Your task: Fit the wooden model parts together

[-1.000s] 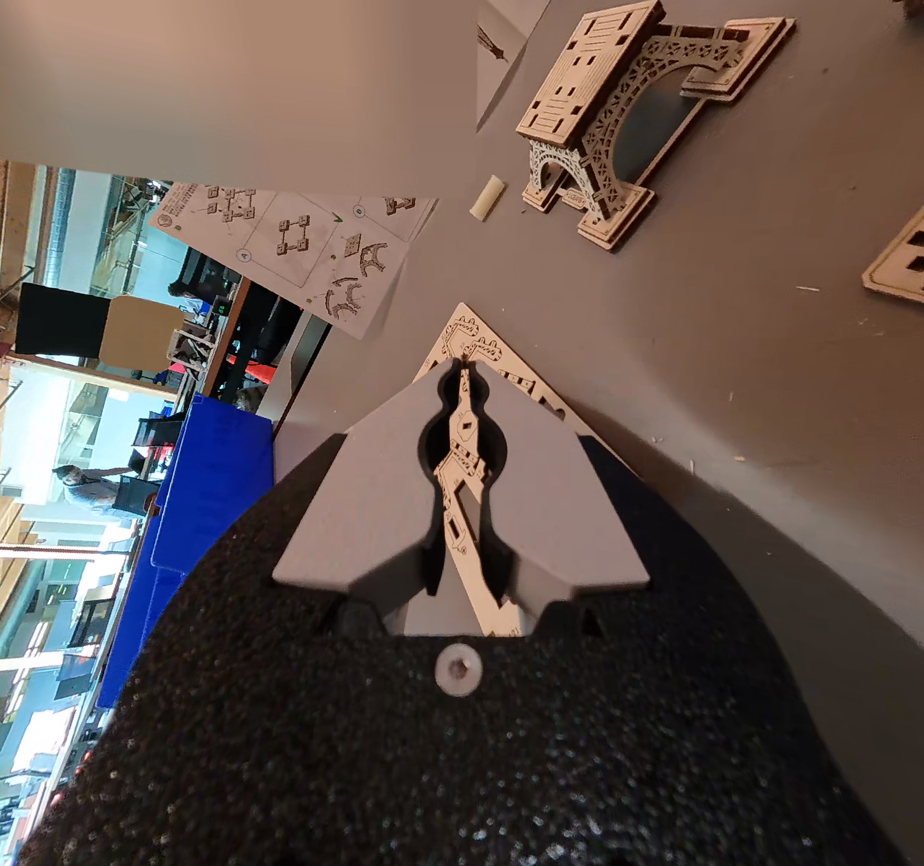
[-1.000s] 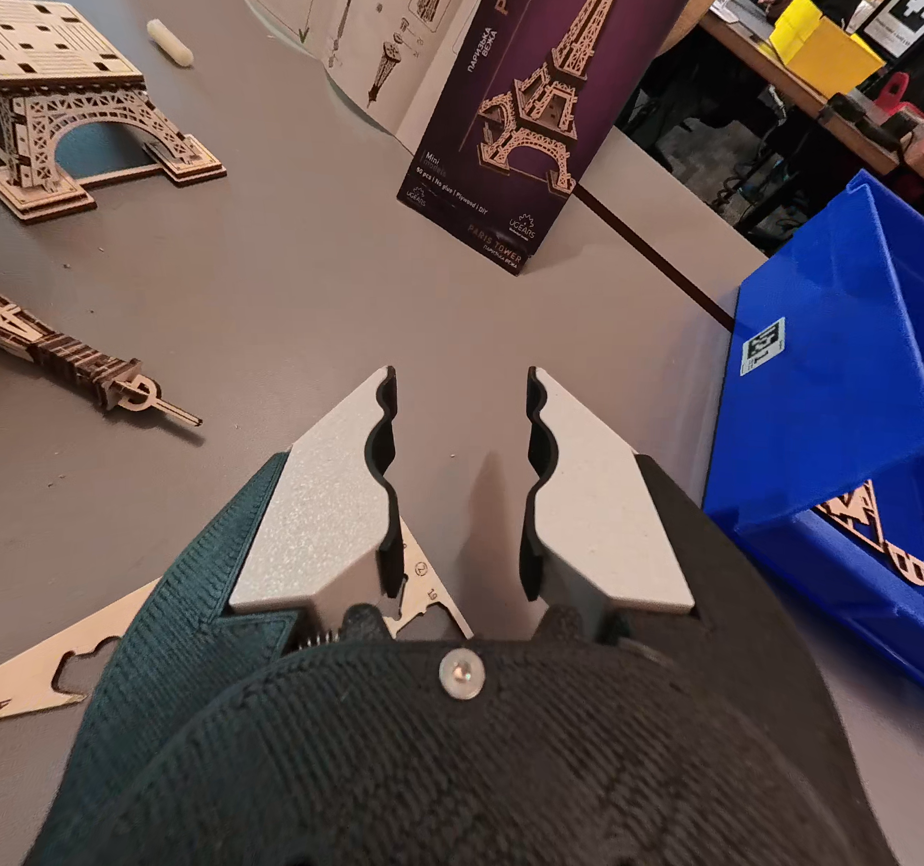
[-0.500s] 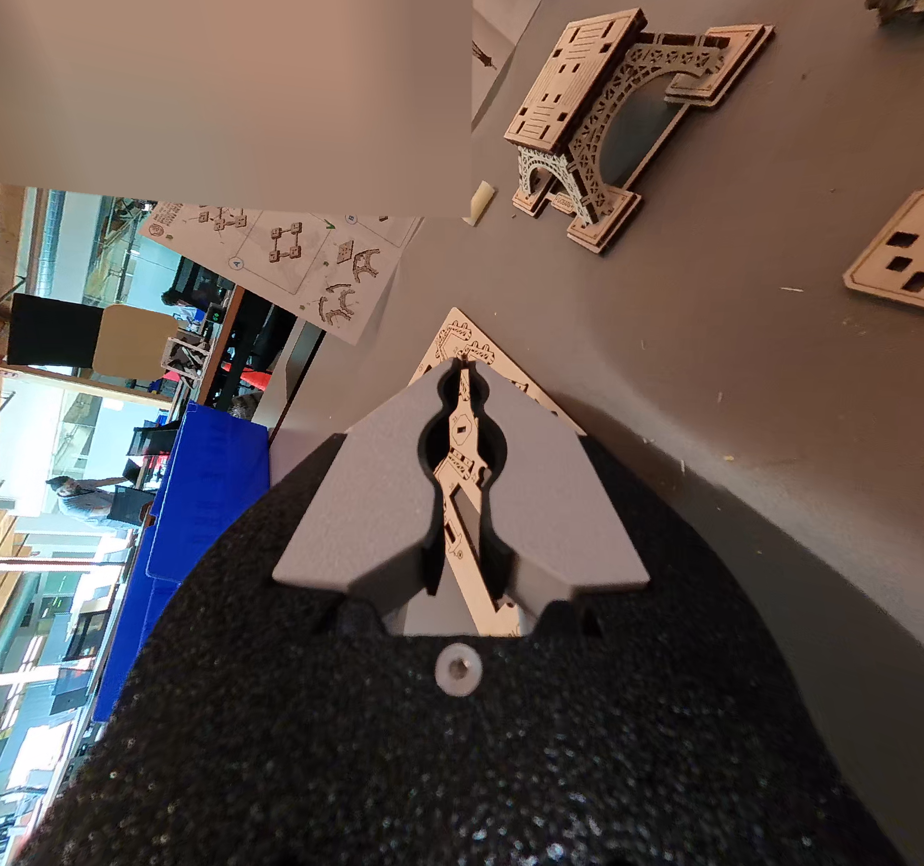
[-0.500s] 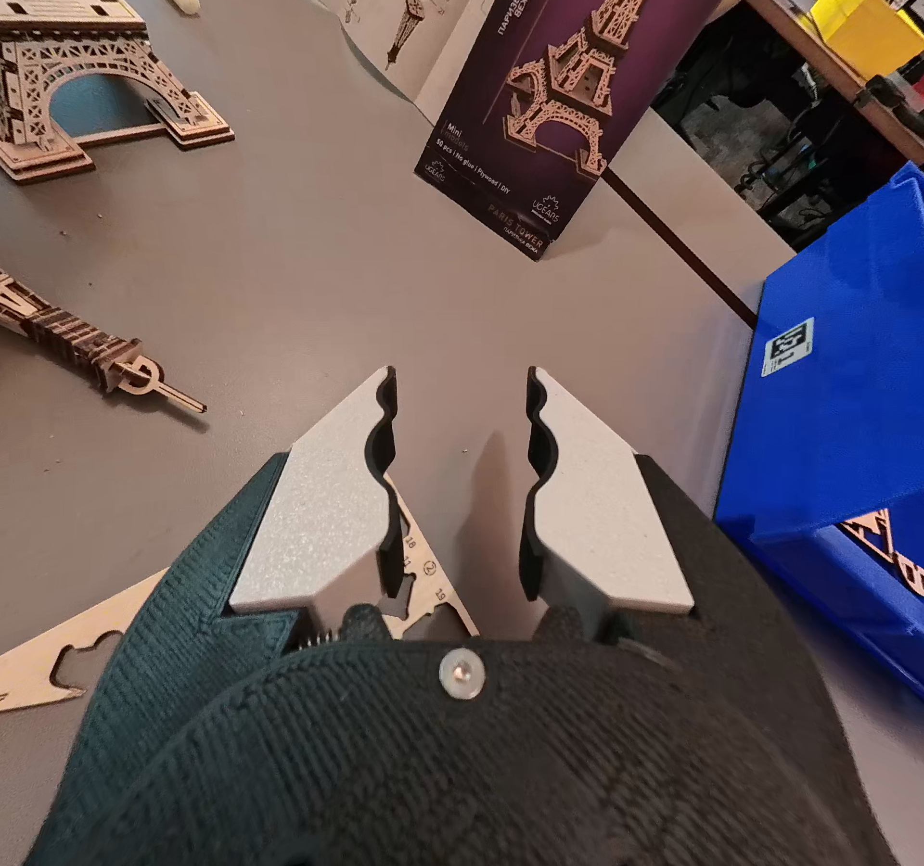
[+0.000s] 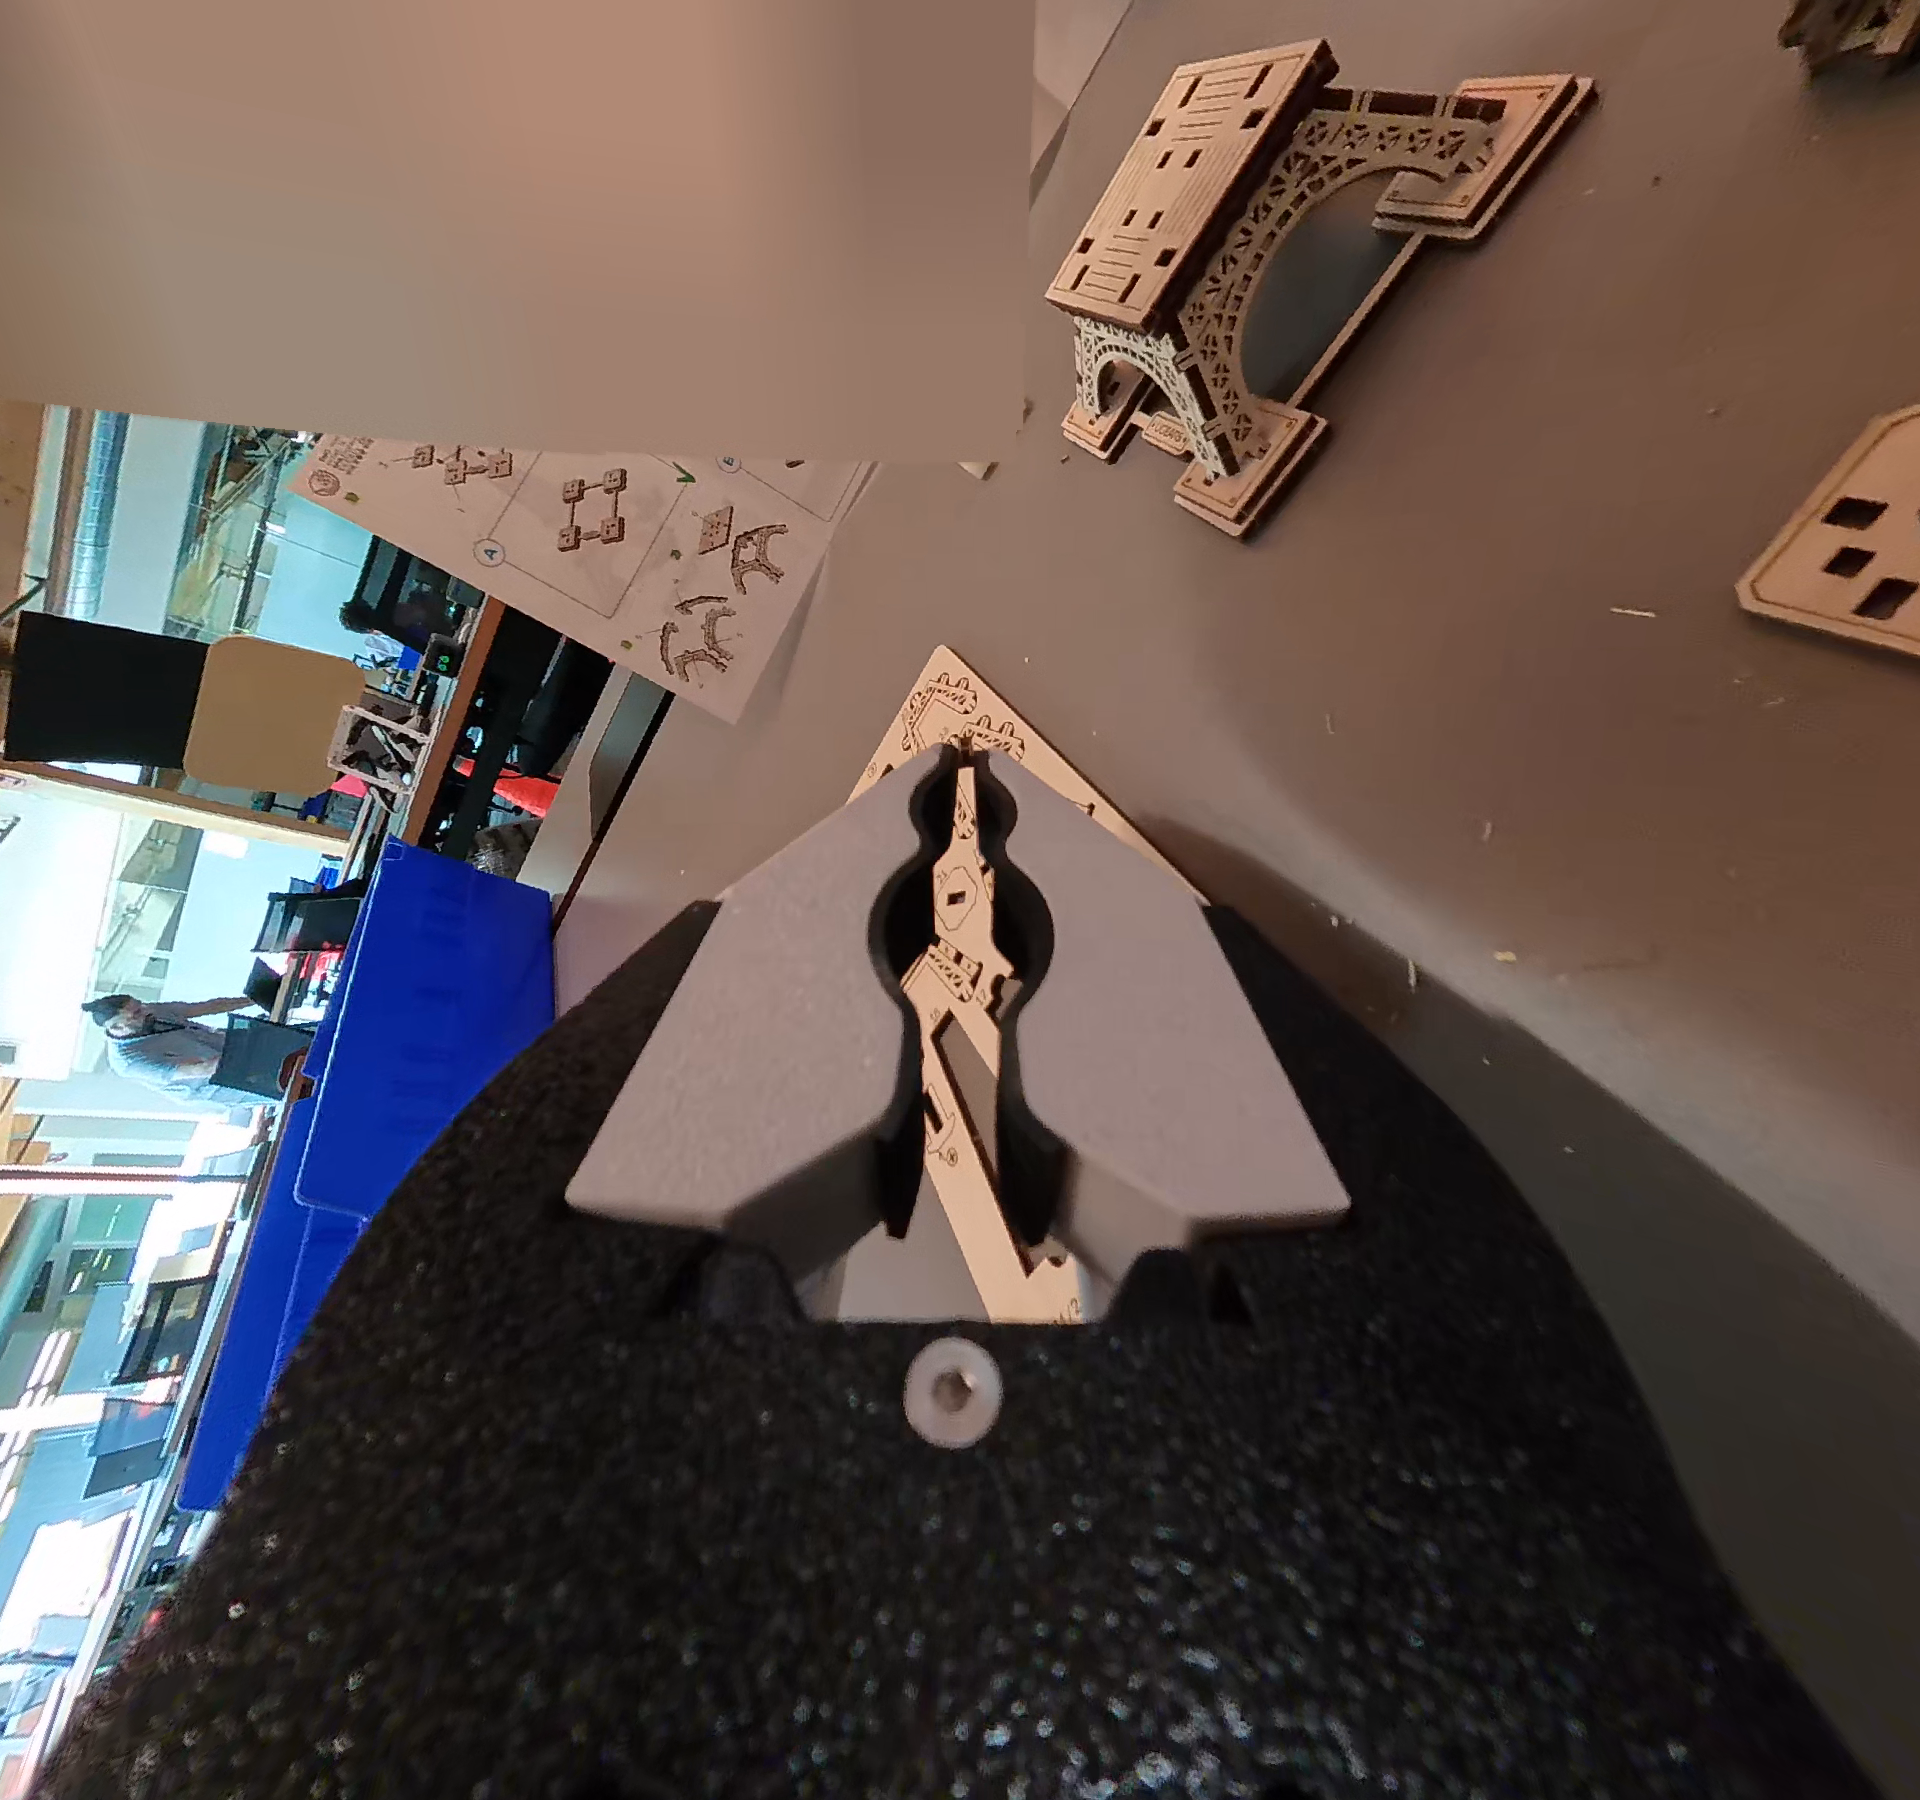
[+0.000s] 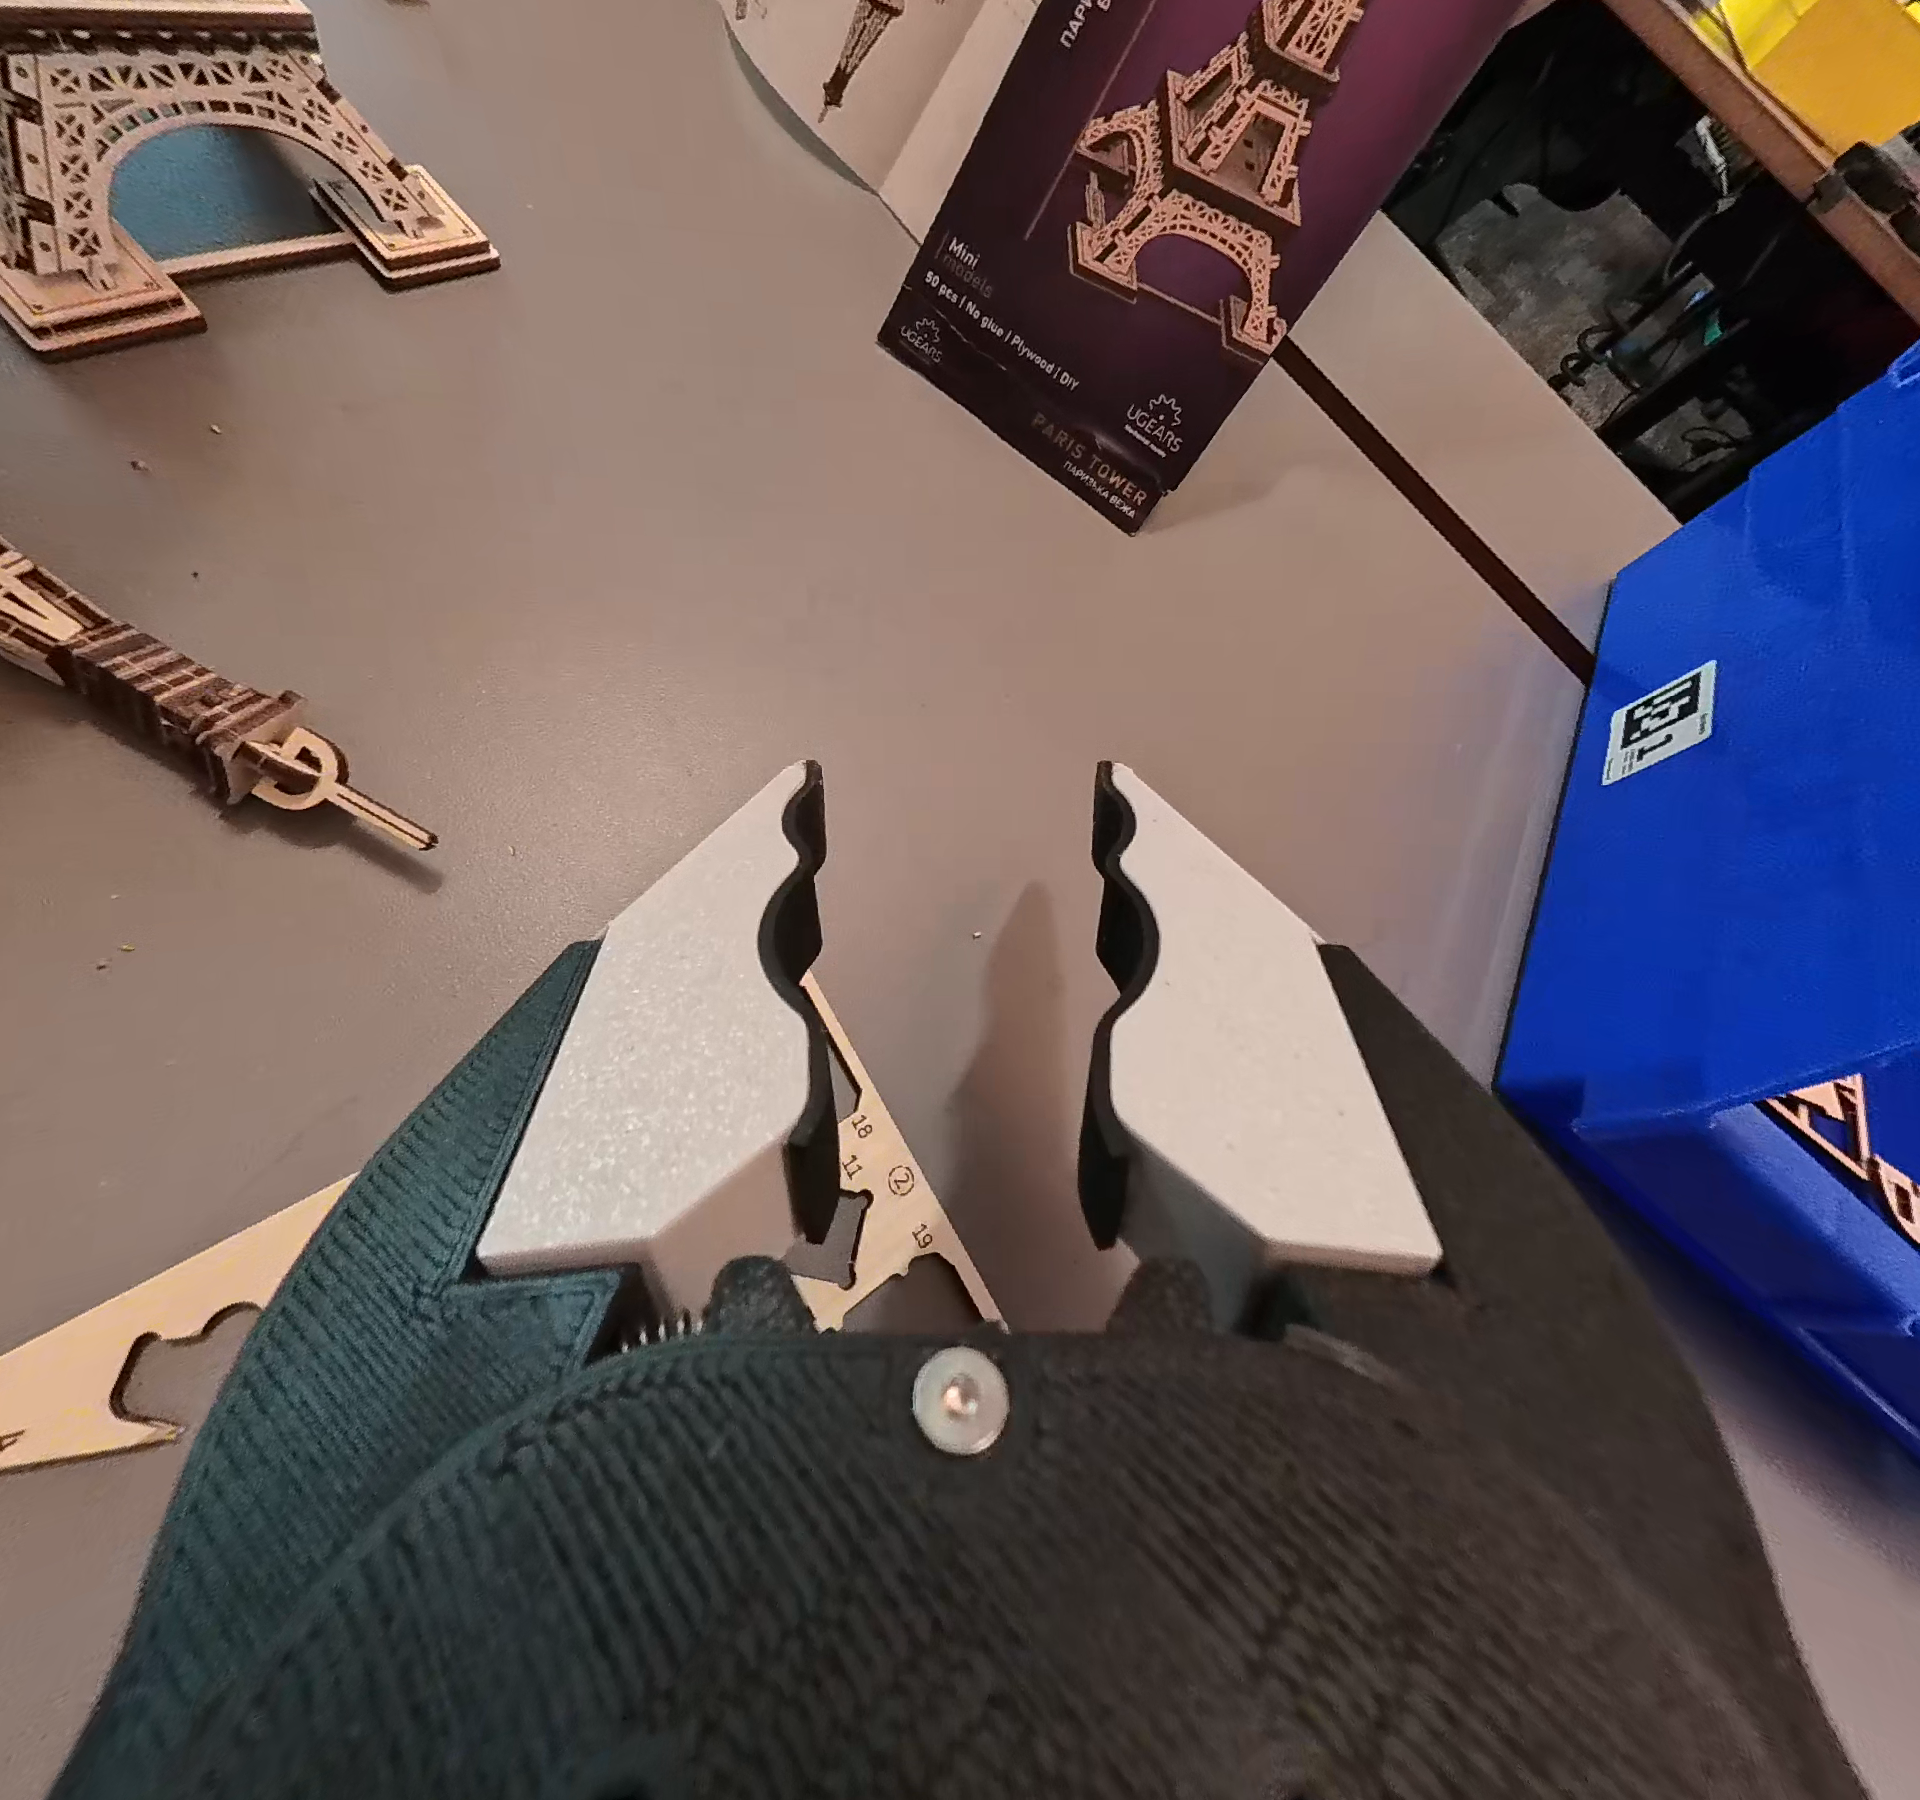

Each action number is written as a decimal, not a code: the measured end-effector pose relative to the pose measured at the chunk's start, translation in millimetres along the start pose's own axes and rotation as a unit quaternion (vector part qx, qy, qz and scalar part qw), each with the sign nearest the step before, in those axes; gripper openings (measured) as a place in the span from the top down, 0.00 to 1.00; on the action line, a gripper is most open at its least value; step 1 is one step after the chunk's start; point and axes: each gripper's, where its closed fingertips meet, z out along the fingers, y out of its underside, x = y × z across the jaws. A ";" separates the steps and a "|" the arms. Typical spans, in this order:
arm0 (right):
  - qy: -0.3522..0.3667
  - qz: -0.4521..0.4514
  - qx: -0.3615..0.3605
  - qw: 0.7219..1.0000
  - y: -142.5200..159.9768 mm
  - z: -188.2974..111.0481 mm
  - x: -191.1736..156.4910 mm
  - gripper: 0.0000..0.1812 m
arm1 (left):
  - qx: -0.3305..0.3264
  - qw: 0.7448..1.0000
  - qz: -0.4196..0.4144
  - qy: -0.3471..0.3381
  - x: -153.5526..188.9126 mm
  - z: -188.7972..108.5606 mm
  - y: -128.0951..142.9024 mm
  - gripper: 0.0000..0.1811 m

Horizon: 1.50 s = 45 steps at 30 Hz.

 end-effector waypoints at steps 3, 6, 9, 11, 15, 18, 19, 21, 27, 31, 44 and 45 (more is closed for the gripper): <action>0.001 0.003 0.002 1.000 -0.5 -0.5 0.8 0.72 | 0.003 1.000 -0.003 0.000 -0.9 -0.6 -1.3 1.00; 0.000 0.010 0.007 1.000 -1.5 -1.4 2.2 0.72 | 0.025 0.999 -0.025 0.022 3.3 -2.4 -8.1 1.00; -0.003 0.015 0.023 1.000 -5.3 -4.8 2.5 0.71 | 0.078 0.993 -0.054 0.066 12.1 -7.9 -25.1 1.00; -0.010 0.021 0.040 0.999 -9.2 -8.8 2.2 0.71 | 0.109 0.987 -0.070 0.097 17.5 -13.3 -35.9 1.00; -0.057 0.053 0.116 0.990 -40.8 -28.4 -13.3 0.73 | 0.162 0.952 -0.118 0.231 43.5 -30.5 -56.6 1.00; -0.138 0.014 0.181 0.974 -78.1 -51.3 -59.3 0.81 | 0.173 0.921 -0.151 0.315 54.5 -45.4 -64.3 1.00; -0.159 -0.006 0.192 0.968 -85.8 -56.9 -76.7 0.82 | 0.172 0.911 -0.163 0.338 55.4 -50.3 -66.3 1.00; -0.211 -0.048 0.207 0.954 -96.2 -68.2 -115.0 0.84 | 0.175 0.891 -0.179 0.379 55.5 -61.5 -72.5 1.00; -0.320 -0.058 0.279 0.904 -120.6 -104.7 -184.1 0.96 | 0.192 0.874 -0.135 0.426 58.1 -83.8 -86.8 1.00; -0.337 -0.070 0.310 0.886 -123.4 -113.8 -201.1 0.98 | 0.228 0.850 -0.159 0.447 59.0 -94.2 -108.9 1.00; -0.388 0.035 0.338 0.857 -133.6 -123.2 -189.9 0.95 | 0.296 0.811 -0.165 0.476 59.9 -104.6 -139.4 1.00; -0.385 0.024 0.340 0.858 -132.7 -123.5 -190.9 0.95 | 0.292 0.816 -0.154 0.475 62.2 -103.8 -139.3 1.00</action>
